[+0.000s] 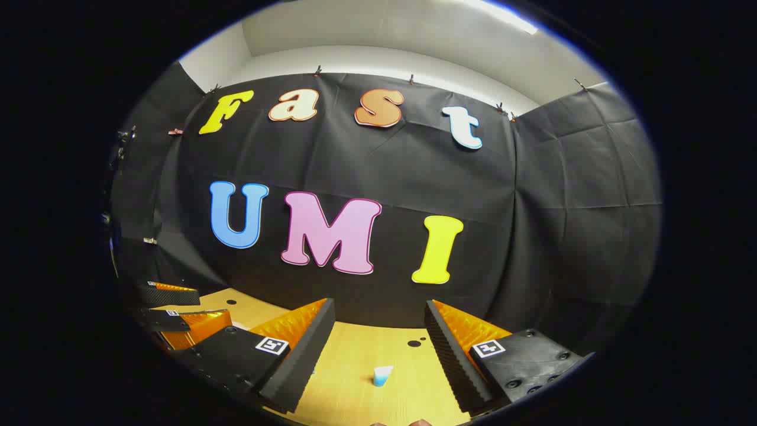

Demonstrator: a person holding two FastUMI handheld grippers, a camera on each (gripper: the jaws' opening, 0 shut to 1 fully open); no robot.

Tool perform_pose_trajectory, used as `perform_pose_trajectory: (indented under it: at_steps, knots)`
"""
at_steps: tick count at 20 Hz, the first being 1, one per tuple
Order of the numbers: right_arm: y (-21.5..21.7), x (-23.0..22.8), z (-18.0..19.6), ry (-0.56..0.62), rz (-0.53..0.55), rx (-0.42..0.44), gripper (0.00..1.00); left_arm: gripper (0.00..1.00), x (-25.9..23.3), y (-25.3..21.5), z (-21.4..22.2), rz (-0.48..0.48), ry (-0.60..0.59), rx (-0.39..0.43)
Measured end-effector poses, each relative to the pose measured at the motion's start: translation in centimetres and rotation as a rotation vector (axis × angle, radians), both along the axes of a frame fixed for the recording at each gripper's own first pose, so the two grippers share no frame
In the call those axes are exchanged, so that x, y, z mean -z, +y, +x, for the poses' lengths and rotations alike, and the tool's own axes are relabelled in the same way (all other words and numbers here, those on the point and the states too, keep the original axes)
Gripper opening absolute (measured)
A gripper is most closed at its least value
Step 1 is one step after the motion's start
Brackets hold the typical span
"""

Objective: First open the suitcase, pack the skin care products into it, and then close the suitcase.

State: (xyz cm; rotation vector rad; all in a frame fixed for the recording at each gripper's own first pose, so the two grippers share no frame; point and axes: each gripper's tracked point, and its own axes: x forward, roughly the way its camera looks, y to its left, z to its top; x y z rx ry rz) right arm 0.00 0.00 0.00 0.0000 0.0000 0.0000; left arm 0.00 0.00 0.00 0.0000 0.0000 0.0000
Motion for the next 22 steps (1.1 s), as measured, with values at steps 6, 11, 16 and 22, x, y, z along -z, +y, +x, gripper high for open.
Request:
perform_pose_trajectory:
  at_steps: [6,11,16,22]
  knots:
    - [-1.3,0.8,0.0,0.016,-0.002,0.03,0.96,0.97,0.2,-0.9,0.2,0.036,0.0,0.023]
    - [-1.2,0.5,-0.2,0.005,-0.016,0.026,0.96,0.97,-0.3,-0.9,0.1,0.058,-0.01,0.014]
    - [-0.8,0.5,-0.5,0.001,-0.023,0.017,0.96,0.97,1.0,-1.1,0.0,0.062,0.011,0.024]
    - [-1.0,1.7,-0.4,0.024,-0.009,0.023,0.94,0.98,7.7,-0.6,2.5,-0.026,0.203,0.029]
